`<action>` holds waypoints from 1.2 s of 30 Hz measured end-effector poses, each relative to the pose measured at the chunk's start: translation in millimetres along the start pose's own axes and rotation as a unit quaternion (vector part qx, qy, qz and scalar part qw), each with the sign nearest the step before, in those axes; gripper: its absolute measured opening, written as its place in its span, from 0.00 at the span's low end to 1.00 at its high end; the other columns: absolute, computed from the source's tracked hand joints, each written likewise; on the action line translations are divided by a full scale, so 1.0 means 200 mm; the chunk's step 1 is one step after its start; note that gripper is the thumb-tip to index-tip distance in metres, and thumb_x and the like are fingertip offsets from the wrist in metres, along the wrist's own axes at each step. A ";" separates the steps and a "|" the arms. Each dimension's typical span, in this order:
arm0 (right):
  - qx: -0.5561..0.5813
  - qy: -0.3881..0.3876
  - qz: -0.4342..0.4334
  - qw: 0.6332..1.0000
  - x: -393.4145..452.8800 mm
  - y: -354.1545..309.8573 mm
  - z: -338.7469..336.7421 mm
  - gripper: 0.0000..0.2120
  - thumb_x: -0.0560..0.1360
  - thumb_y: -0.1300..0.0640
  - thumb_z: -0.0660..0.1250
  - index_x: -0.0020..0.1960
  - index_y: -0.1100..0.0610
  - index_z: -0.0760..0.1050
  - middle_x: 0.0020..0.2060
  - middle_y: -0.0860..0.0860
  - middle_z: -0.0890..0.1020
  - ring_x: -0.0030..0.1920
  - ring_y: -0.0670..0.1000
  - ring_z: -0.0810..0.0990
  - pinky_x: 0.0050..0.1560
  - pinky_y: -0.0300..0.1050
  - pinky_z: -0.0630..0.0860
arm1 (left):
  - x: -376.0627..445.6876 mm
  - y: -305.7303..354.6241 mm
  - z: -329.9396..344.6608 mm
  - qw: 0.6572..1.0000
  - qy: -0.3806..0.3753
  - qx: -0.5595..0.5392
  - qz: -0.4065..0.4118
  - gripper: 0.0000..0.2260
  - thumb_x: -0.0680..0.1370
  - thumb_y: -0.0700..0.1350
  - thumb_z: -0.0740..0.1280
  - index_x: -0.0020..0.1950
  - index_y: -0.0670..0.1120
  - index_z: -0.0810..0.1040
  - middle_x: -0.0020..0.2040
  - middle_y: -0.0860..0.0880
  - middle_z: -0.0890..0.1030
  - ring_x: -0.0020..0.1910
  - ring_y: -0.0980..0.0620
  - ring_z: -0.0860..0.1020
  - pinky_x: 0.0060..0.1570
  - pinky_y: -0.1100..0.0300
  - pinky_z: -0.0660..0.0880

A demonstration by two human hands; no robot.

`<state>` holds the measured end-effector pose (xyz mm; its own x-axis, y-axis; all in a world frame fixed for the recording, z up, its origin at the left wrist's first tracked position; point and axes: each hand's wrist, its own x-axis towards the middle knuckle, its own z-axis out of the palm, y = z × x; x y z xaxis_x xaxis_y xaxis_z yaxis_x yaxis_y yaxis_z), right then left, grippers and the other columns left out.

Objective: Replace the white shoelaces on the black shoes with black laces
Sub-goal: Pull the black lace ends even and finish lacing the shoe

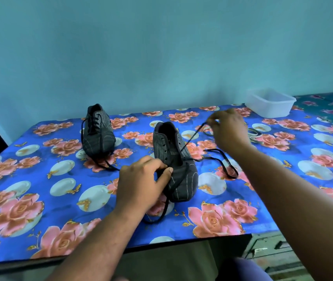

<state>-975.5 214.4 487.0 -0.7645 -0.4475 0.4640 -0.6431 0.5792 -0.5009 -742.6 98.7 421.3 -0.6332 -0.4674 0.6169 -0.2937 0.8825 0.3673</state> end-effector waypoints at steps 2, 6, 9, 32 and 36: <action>-0.012 -0.024 0.081 0.996 0.04 0.09 -0.01 0.09 0.81 0.51 0.64 0.56 0.50 0.82 0.60 0.58 0.76 0.61 0.63 0.73 0.55 0.55 0.71 | 0.00 0.00 0.00 1.000 0.002 0.000 -0.002 0.12 0.76 0.60 0.66 0.43 0.55 0.82 0.41 0.57 0.80 0.33 0.52 0.77 0.41 0.51 0.73; -0.032 -0.106 -0.070 0.991 -0.07 0.04 -0.02 0.12 0.80 0.43 0.66 0.61 0.41 0.81 0.58 0.49 0.79 0.63 0.57 0.73 0.62 0.56 0.69 | 0.00 0.00 0.00 1.000 0.005 -0.006 -0.002 0.12 0.76 0.61 0.66 0.42 0.54 0.81 0.41 0.57 0.80 0.31 0.51 0.76 0.39 0.50 0.75; -0.080 -0.178 -0.232 0.953 -0.19 -0.09 -0.01 0.14 0.79 0.39 0.64 0.63 0.37 0.79 0.56 0.43 0.81 0.64 0.53 0.71 0.64 0.56 0.65 | 0.00 0.00 0.00 1.000 -0.010 -0.013 -0.006 0.14 0.76 0.62 0.65 0.43 0.53 0.82 0.42 0.56 0.80 0.32 0.50 0.76 0.41 0.48 0.75; 0.103 -0.189 -0.206 0.954 -0.18 -0.03 0.02 0.02 0.77 0.48 0.72 0.47 0.45 0.81 0.38 0.39 0.82 0.40 0.42 0.78 0.43 0.43 0.74 | -0.05 0.00 0.03 0.975 -0.025 -0.201 -0.093 0.21 0.76 0.73 0.57 0.41 0.57 0.74 0.45 0.58 0.77 0.43 0.57 0.78 0.44 0.52 0.76; 0.092 -0.188 -0.261 0.942 -0.25 0.04 0.05 0.04 0.76 0.49 0.74 0.49 0.47 0.85 0.40 0.42 0.84 0.42 0.47 0.79 0.45 0.48 0.76 | -0.07 0.03 0.01 0.965 -0.083 -0.225 -0.110 0.28 0.70 0.79 0.60 0.52 0.57 0.75 0.51 0.59 0.73 0.35 0.56 0.81 0.31 0.48 0.79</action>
<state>-942.5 234.7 453.7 -0.2807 -0.8688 0.4078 -0.9068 0.1008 -0.4094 -736.5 110.2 413.5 -0.7074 -0.5940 0.3832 -0.1179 0.6336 0.7646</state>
